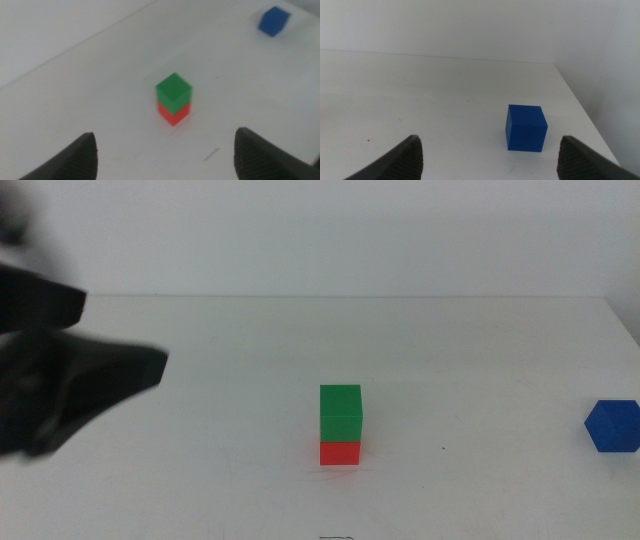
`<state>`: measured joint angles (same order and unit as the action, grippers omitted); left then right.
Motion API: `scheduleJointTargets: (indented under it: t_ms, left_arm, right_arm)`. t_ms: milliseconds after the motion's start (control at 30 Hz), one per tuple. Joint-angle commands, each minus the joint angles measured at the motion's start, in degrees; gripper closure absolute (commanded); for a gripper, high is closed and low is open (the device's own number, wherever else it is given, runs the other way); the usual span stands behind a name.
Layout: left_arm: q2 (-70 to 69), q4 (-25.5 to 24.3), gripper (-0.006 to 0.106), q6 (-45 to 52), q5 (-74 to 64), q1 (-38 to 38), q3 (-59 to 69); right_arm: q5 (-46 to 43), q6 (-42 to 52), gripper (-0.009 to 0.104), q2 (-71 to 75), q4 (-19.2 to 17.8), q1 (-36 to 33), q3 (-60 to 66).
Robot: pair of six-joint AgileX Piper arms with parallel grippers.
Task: Stack red cubes first, then green, then blue cubes in a specific spot.
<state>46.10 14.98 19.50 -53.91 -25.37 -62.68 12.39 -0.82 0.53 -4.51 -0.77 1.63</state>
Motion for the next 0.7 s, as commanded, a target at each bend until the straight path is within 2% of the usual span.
scheduleJointTargets:
  t_ms: [0,67,200,667]
  left_arm:
    - [-3.03,5.57,0.007,3.65,3.27,0.22,-0.21]
    - [-3.65,8.84,0.007,6.40,2.04,0.22,-0.70]
    - [-3.53,12.34,0.007,7.85,1.41,0.22,-1.32]
    - [-3.53,11.47,0.007,7.97,4.74,0.22,-1.32]
  right_arm:
    - [-4.37,0.31,0.001,1.30,-0.52,-0.14,-0.98]
    - [-4.37,0.31,0.001,1.30,-0.52,-0.14,-0.98]
    - [-4.37,0.31,0.001,1.30,-0.52,-0.14,-0.98]
    - [-4.37,0.31,0.001,1.30,-0.52,-0.14,-0.98]
